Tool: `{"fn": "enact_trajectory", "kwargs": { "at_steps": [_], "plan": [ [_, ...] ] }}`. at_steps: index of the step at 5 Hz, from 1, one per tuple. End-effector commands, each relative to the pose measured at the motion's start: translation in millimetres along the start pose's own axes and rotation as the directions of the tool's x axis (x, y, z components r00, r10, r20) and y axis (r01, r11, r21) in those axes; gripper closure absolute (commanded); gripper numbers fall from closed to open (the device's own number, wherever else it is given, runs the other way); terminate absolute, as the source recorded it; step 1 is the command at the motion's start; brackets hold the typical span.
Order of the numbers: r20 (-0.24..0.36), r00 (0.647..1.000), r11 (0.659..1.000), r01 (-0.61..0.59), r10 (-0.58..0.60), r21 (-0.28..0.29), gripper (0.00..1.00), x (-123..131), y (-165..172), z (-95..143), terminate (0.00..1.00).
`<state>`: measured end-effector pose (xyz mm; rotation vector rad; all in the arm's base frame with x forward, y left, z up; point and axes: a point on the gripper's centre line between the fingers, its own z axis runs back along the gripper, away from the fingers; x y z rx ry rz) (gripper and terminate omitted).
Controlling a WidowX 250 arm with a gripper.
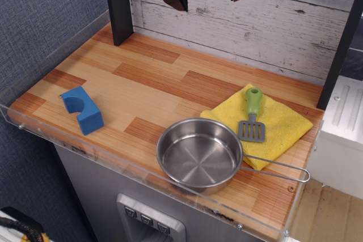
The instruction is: Pick up the pot and place it behind the blue block
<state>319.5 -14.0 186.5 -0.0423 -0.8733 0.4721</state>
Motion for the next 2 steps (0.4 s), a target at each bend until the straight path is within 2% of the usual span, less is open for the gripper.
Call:
{"fn": "enact_trajectory", "kwargs": {
  "at_steps": [1,2],
  "plan": [
    [0.0,1.0,1.0,0.0,0.0,0.0,0.0,0.0,0.0,0.0,0.0],
    [0.007,0.999,0.999,0.034,-0.034,-0.005,0.0,-8.9,8.3,9.2,0.0]
  ]
}}
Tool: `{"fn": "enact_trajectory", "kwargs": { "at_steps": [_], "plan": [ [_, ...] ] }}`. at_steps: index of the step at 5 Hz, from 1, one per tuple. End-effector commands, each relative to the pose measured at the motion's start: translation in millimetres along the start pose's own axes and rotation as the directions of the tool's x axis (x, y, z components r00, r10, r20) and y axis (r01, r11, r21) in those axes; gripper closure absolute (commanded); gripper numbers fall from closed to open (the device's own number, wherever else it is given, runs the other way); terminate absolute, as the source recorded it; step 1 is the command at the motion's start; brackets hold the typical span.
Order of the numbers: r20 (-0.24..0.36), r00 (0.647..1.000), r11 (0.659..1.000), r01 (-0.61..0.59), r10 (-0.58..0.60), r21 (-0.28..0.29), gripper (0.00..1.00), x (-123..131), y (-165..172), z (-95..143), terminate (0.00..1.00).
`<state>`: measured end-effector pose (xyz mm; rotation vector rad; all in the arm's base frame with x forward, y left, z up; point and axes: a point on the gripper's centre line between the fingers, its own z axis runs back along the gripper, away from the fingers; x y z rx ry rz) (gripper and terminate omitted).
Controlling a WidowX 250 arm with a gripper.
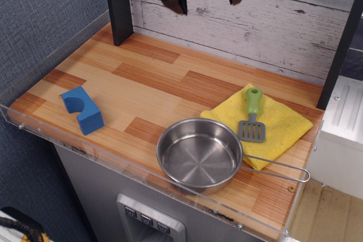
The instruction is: Pick up the pot and place it behind the blue block
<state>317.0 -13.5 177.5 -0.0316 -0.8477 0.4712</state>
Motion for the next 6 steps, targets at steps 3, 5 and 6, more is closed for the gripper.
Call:
{"fn": "enact_trajectory", "kwargs": {
  "at_steps": [3,5,6],
  "plan": [
    [0.004,0.999,0.999,0.05,-0.05,0.016,0.0,-24.9,37.0,20.0,0.0],
    [-0.129,0.984,0.984,0.135,-0.12,0.118,0.0,-66.1,55.7,9.2,0.0],
    [-0.183,0.97,0.973,0.186,-0.159,0.137,0.0,-81.4,57.1,6.8,0.0]
  ]
}}
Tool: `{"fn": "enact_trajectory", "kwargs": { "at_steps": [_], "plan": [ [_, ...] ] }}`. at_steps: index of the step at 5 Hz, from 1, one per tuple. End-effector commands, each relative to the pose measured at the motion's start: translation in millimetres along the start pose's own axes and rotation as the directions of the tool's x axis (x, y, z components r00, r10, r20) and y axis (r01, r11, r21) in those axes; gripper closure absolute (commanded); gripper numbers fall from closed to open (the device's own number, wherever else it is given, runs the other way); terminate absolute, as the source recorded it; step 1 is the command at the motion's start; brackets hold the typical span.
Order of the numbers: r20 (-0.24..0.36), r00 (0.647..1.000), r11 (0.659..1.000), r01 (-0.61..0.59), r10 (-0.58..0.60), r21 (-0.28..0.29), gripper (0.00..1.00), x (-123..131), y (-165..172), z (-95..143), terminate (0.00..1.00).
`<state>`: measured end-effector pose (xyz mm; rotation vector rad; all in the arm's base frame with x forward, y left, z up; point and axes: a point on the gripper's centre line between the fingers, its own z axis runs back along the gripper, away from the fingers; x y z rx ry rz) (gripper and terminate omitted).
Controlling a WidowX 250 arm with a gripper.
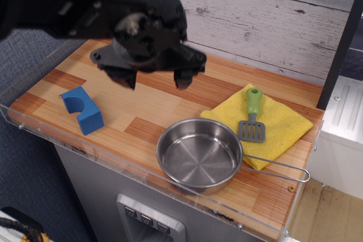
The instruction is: Pick up the pot and place it behind the blue block
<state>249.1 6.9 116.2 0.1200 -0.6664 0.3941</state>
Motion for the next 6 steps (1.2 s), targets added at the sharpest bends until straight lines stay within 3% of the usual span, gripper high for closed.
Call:
{"fn": "enact_trajectory", "kwargs": {
  "at_steps": [1,3,6],
  "plan": [
    [-0.068,0.994,0.996,0.087,-0.085,0.031,0.0,-22.2,-1.1,-8.0,0.0],
    [-0.138,0.984,0.989,0.123,-0.111,0.083,0.0,-44.0,4.4,-32.8,0.0],
    [-0.181,0.975,0.98,0.152,-0.127,0.128,0.0,-59.1,5.6,-56.6,0.0]
  ]
}}
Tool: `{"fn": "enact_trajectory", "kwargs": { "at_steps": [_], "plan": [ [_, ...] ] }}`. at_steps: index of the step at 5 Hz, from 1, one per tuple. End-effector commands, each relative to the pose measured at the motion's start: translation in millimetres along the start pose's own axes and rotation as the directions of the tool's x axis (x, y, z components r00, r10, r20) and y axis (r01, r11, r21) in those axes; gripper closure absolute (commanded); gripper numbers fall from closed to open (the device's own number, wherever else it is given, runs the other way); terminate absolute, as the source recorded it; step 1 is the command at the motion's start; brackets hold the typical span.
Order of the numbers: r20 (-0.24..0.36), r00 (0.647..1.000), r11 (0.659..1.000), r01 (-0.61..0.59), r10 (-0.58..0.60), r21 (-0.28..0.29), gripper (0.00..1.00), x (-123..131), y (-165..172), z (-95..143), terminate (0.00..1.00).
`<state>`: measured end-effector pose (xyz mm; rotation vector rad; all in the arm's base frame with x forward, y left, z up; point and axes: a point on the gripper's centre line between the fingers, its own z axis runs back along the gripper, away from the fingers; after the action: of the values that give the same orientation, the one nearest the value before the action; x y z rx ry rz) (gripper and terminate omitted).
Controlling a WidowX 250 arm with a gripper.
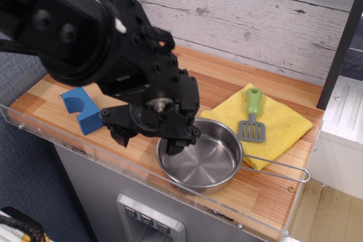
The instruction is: Pick up the pot and place it behind the blue block
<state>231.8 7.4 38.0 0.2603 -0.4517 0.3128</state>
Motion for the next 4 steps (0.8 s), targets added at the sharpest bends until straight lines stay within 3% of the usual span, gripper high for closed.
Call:
{"fn": "enact_trajectory", "kwargs": {
  "at_steps": [1,2,4],
  "plan": [
    [-0.009,1.0,1.0,0.012,-0.012,0.008,0.0,3.0,-6.4,-12.5,0.0],
    [0.0,1.0,1.0,0.006,-0.006,0.012,1.0,2.3,-7.1,-16.5,0.0],
    [0.038,0.999,1.0,0.0,0.0,0.008,1.0,5.3,-5.1,-9.9,0.0]
  ]
}}
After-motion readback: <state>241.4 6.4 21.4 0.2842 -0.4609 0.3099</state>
